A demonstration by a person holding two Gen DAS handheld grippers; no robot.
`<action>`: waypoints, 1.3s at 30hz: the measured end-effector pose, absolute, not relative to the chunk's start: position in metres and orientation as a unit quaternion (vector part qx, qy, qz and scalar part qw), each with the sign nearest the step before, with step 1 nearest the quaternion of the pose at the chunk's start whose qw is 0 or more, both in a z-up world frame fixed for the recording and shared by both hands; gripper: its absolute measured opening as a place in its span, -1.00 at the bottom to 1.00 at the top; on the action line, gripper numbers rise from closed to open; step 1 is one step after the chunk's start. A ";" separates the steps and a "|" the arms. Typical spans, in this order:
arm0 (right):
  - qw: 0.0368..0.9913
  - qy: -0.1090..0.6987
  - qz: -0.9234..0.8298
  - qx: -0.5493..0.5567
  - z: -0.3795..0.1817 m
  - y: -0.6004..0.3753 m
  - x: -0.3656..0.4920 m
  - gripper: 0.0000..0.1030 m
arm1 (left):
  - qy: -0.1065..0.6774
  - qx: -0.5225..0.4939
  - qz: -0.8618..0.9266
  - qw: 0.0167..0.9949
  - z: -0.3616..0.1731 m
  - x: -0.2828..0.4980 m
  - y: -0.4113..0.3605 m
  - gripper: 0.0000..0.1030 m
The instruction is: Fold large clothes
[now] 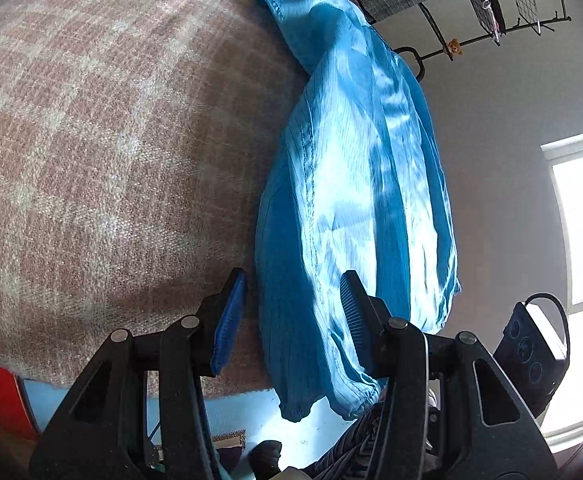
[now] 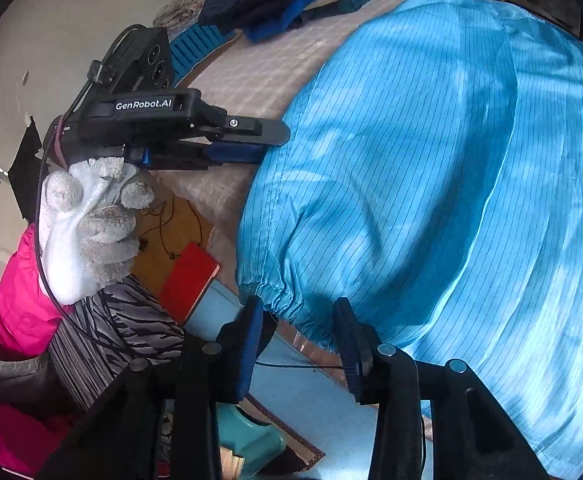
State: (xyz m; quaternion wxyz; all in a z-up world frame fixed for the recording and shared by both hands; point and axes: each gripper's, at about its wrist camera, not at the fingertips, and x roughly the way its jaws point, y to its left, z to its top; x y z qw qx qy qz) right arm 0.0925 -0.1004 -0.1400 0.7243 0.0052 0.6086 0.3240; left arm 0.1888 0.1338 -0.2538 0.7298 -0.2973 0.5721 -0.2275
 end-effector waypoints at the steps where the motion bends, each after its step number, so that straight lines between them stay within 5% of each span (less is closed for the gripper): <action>1: 0.715 0.618 0.326 0.002 -0.145 -0.099 0.091 -0.25 | 0.573 -0.301 -0.227 0.727 -0.257 0.189 0.131 -0.05; 4: 0.715 0.615 0.332 0.007 -0.121 -0.106 0.096 -0.27 | 0.562 -0.317 -0.221 0.732 -0.259 0.184 0.129 -0.05; 6: 0.730 0.592 0.339 0.024 -0.088 -0.116 0.110 -0.27 | 0.557 -0.329 -0.220 0.730 -0.260 0.180 0.128 -0.37; 11: 0.781 0.542 0.311 -0.012 -0.024 -0.111 0.160 -0.25 | 0.548 -0.327 -0.207 0.741 -0.264 0.173 0.117 -0.76; 16: 0.800 0.525 0.288 -0.036 -0.012 -0.083 0.223 -0.25 | 0.546 -0.311 -0.192 0.754 -0.265 0.172 0.108 -0.85; 35: 0.774 0.574 0.196 -0.183 -0.145 0.053 0.406 -0.10 | 0.534 -0.320 -0.184 0.760 -0.267 0.179 0.098 -0.90; 37: 0.768 0.578 0.181 -0.209 -0.157 0.059 0.412 -0.15 | 0.534 -0.321 -0.183 0.760 -0.267 0.180 0.099 -0.91; 39: 0.763 0.582 0.169 -0.225 -0.165 0.058 0.417 -0.43 | 0.534 -0.320 -0.185 0.760 -0.267 0.181 0.099 -0.91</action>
